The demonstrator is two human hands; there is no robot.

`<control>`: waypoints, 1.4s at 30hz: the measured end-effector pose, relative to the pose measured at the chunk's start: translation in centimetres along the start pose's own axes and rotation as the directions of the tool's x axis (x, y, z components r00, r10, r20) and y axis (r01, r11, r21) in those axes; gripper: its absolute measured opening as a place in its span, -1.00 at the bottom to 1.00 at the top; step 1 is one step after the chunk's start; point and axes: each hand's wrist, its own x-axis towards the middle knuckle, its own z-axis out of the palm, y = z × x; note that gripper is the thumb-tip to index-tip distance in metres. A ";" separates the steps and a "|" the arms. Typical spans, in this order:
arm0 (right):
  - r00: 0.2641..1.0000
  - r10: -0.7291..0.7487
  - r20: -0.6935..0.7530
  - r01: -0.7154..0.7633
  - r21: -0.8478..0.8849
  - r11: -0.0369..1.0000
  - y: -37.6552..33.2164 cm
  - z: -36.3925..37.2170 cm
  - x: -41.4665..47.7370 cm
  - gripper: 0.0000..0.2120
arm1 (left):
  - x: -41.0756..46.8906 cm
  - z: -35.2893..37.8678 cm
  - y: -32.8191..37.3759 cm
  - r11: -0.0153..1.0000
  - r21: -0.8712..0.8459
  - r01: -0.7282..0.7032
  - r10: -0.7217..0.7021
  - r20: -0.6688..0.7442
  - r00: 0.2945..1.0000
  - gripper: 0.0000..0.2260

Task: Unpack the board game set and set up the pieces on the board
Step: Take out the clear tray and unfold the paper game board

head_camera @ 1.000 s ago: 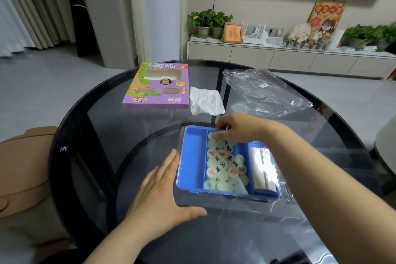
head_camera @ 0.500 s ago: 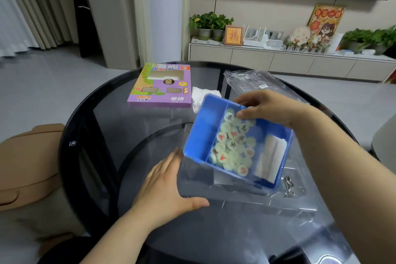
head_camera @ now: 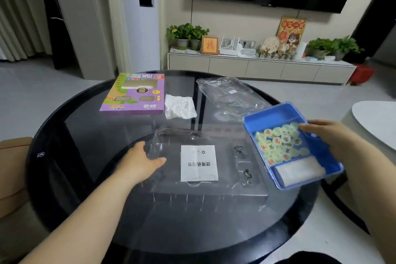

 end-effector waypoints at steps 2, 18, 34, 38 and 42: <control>0.998 0.042 -0.036 -0.041 0.027 0.999 1.4 -0.8 0.1 -0.59 | 0.3 0.0 0.2 0.995 0.102 0.021 -0.020 -0.011 1.000 -0.40; 0.993 0.085 -0.081 -0.096 -0.146 0.985 3.1 5.9 2.0 -0.73 | -1.2 -2.8 -3.9 0.715 -0.697 0.055 -0.218 -0.148 0.965 -0.63; 0.811 -0.510 0.287 0.585 -0.399 0.706 -1.8 16.2 -2.8 -0.80 | -0.1 -2.0 -5.7 0.505 -0.850 -0.151 -0.203 -0.286 0.936 -0.58; 0.722 -0.366 0.587 0.654 -0.405 0.639 -2.8 22.3 -4.6 -0.64 | -0.1 -1.9 -5.7 0.524 -0.834 -0.173 -0.192 -0.314 0.930 -0.60; 0.771 -0.246 0.588 0.596 -0.529 0.604 -3.1 25.1 -4.1 -0.41 | -0.2 -1.7 -5.7 0.551 -0.814 -0.186 -0.171 -0.328 0.929 -0.60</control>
